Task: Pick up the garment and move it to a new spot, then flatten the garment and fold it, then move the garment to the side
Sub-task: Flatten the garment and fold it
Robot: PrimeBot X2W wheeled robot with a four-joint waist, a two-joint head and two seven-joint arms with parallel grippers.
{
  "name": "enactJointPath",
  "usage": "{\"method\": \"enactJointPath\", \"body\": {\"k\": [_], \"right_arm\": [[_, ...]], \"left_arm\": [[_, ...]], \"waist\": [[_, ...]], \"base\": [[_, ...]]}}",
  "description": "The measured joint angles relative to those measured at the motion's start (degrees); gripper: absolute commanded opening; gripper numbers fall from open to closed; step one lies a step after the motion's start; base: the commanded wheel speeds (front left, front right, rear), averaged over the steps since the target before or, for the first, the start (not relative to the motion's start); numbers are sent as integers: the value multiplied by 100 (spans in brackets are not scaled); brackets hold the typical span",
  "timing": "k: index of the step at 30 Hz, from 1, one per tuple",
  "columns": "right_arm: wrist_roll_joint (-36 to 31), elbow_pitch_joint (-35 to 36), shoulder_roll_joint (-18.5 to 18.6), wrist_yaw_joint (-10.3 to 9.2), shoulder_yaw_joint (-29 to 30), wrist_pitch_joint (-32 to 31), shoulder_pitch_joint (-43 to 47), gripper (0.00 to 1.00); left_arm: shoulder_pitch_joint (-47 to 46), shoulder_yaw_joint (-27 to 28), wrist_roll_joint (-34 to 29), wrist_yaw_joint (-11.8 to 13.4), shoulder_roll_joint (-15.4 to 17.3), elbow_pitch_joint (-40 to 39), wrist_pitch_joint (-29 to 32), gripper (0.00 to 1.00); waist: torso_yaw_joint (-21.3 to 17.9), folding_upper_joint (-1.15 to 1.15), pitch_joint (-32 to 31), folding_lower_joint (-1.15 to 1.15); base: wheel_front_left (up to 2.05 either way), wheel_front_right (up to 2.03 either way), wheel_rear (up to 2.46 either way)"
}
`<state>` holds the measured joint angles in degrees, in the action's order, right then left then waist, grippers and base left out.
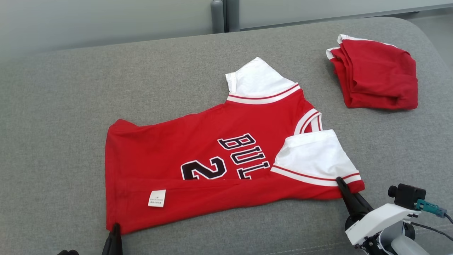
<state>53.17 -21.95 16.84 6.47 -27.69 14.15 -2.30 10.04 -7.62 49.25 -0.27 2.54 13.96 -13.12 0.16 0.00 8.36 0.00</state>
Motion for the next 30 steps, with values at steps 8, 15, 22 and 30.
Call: {"method": "enactJointPath", "body": {"k": [8, 15, 22, 30], "right_arm": [[37, -104, -41, -58, -37, -7, 61, 1], [36, -210, -68, -152, -60, -8, 73, 100], [46, -274, -20, -212, 76, -8, 191, 100], [-1, -226, 427, -411, 452, -5, 282, 100]], "left_arm": [[38, -141, -23, 174, 5, 90, 199, 0], [20, -137, -55, 238, 16, 211, 249, 100], [40, 65, -43, 344, 33, 215, 247, 100], [48, 383, -77, 442, 302, 96, 135, 100]], "waist": [[-22, 0, -88, 0], [-55, 0, -131, 0], [-80, 0, -130, 0], [-87, 0, -113, 0]], "base": [[0, 0, 0], [0, 0, 0], [0, 0, 0], [0, 0, 0]]}}
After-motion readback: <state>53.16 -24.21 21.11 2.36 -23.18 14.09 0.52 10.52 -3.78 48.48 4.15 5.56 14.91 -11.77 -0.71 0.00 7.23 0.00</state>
